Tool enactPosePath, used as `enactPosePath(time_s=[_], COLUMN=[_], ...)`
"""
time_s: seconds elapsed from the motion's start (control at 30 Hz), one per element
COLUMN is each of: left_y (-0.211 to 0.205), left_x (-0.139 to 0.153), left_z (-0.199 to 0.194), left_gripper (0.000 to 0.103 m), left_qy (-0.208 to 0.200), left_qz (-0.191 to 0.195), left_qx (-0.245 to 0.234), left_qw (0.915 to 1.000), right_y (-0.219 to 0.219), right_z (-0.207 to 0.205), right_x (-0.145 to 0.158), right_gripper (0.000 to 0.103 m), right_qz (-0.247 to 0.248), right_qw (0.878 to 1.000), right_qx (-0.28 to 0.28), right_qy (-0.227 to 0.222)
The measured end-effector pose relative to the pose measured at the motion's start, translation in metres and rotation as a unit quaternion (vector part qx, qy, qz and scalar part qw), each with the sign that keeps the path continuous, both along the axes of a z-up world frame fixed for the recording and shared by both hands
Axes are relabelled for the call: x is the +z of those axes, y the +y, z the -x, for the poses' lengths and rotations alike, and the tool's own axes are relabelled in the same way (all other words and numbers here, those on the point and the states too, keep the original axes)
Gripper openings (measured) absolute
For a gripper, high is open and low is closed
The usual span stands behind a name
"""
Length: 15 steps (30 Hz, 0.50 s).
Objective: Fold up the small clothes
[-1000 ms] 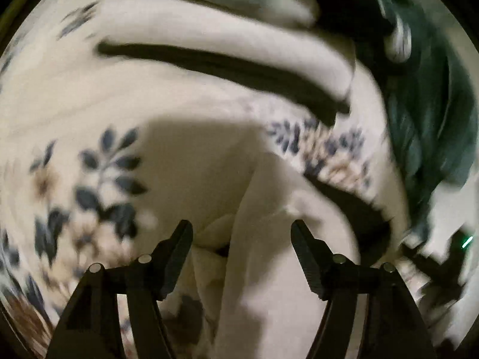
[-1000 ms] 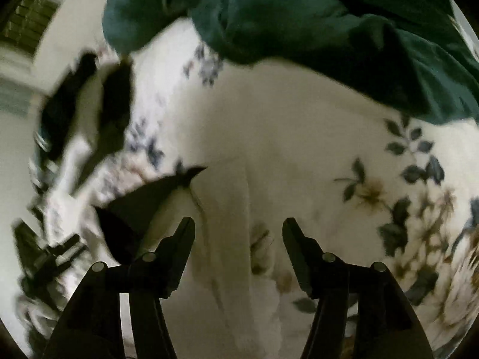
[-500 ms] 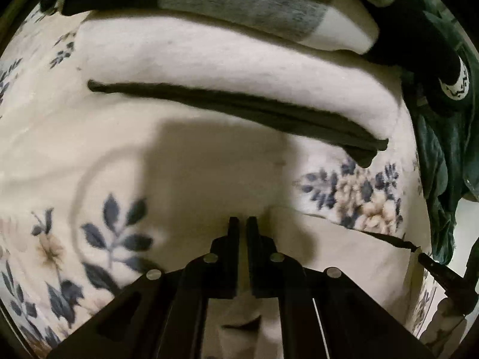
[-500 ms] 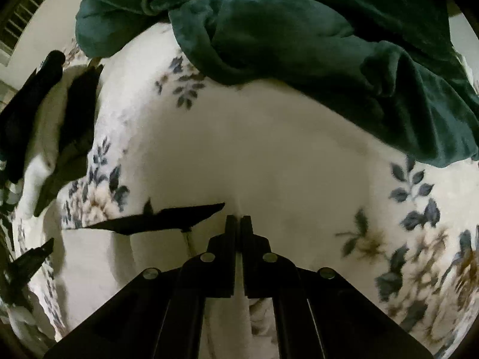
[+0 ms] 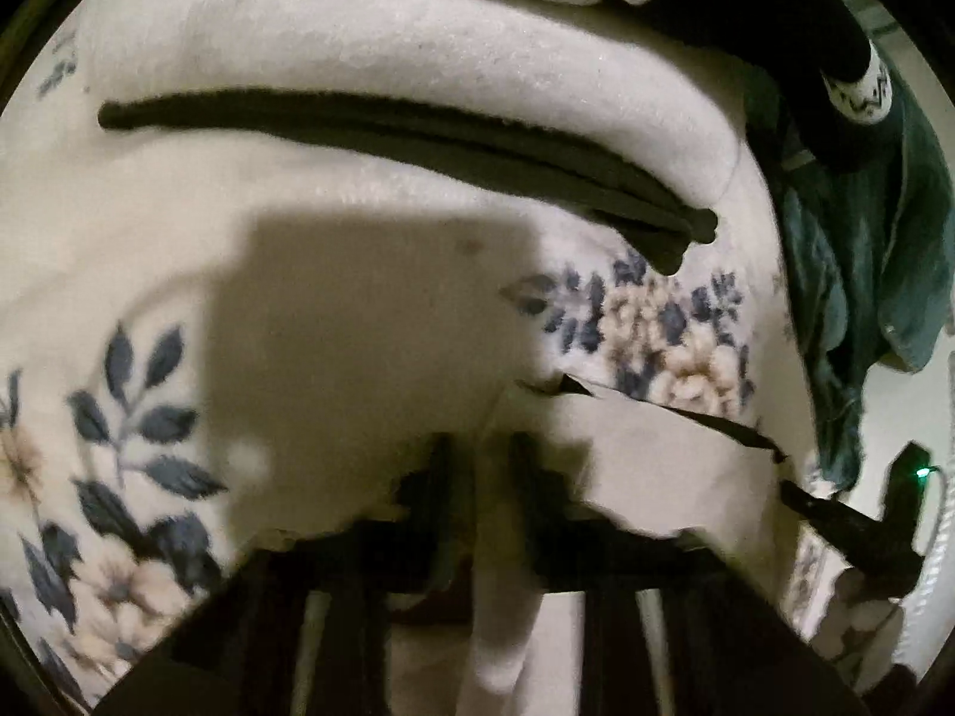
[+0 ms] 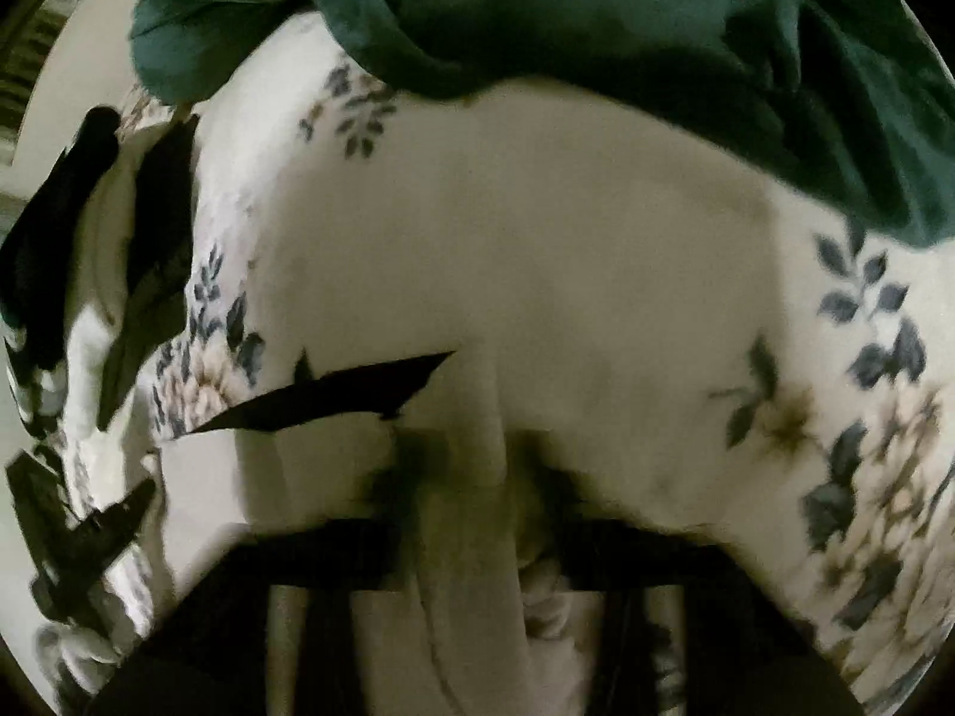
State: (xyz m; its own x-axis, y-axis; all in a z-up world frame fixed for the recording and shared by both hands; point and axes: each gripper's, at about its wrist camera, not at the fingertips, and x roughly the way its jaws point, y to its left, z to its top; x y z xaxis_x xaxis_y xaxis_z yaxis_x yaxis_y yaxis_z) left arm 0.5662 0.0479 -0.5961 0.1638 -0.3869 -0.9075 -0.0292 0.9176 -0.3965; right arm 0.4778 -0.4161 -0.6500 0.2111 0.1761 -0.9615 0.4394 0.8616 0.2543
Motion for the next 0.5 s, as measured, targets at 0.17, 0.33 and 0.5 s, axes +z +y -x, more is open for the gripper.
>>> enactPosePath(time_s=[0.17,0.33,0.5], left_y=[0.025,0.022,-0.014], left_x=[0.008,0.021,0.003], left_z=[-0.002,0.003,0.006], left_gripper=[0.005,0.063,0.008], left_qy=[0.005,-0.002,-0.003], left_qz=[0.043,0.085,0.000], left_qx=[0.049,0.031,-0.035], left_qw=[0.9979,0.9958,0.9994], right_y=[-0.012,-0.012,-0.005], right_z=[0.000,0.001,0.007], right_x=[0.009,0.007,-0.001], right_gripper=[0.003,0.048,0.035], right_qz=[0.002,-0.048,-0.046], right_qw=[1.000,0.999,0.999], right_qx=[-0.030,-0.022,-0.015], right_qy=[-0.005,0.006,0.020])
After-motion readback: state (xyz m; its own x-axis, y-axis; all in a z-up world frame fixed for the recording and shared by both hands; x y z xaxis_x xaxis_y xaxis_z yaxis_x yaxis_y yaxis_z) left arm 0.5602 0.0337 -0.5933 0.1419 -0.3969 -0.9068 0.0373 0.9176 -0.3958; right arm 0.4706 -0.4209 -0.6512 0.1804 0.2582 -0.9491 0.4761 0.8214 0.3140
